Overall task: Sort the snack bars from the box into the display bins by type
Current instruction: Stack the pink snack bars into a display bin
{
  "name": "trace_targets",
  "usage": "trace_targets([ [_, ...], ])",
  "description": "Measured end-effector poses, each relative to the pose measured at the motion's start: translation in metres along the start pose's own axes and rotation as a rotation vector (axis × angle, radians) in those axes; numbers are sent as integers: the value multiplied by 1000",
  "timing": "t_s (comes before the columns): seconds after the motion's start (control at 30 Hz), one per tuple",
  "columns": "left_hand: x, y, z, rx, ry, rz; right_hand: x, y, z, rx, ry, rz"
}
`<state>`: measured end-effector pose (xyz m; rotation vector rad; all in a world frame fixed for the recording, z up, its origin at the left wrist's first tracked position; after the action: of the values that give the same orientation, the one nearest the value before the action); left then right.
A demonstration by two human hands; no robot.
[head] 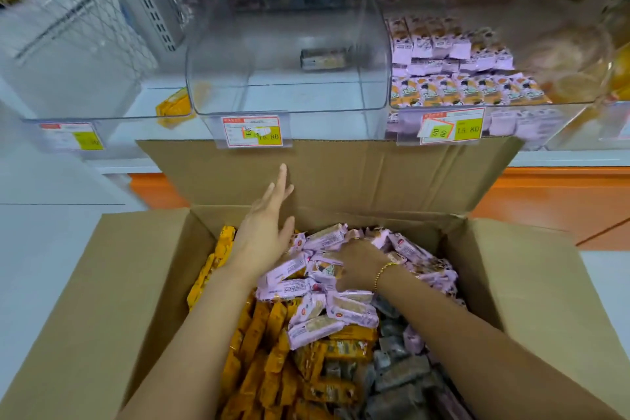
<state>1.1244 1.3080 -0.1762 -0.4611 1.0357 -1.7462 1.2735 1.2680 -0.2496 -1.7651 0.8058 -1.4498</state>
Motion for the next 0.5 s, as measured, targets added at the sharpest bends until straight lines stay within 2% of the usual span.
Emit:
trace_targets([
  [0.1, 7, -13, 23, 225, -184, 24, 44, -25, 19, -423, 105, 79],
  [0.17, 21, -23, 41, 418, -336, 92, 89, -48, 21, -694, 64, 206],
  [0.27, 53, -28, 85, 900, -532, 121, 157, -82, 3, -846, -31, 447],
  [0.33, 73, -28, 124, 1187, -531, 133, 187, -94, -6, -829, -15, 617],
  [0.4, 87, -31, 151, 1165, -457, 194, 209, -102, -10, -797, -7, 722],
  [0.43, 93, -32, 159, 1153, -440, 234, 216, -104, -9, -822, -22, 712],
  [0.5, 99, -36, 166, 1217, -436, 273, 224, -104, -6, -1063, -124, 549],
])
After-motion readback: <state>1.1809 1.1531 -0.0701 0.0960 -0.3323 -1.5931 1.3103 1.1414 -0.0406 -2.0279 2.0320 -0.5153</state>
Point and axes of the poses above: each hand's wrist, its own x-axis away from the middle knuckle, its own y-axis out of the palm, z = x × y, the point moved 6 cm from there along -x, towards the middle knuckle, and after that the axes turned 6 degrees about y, right-handed, at the moved point
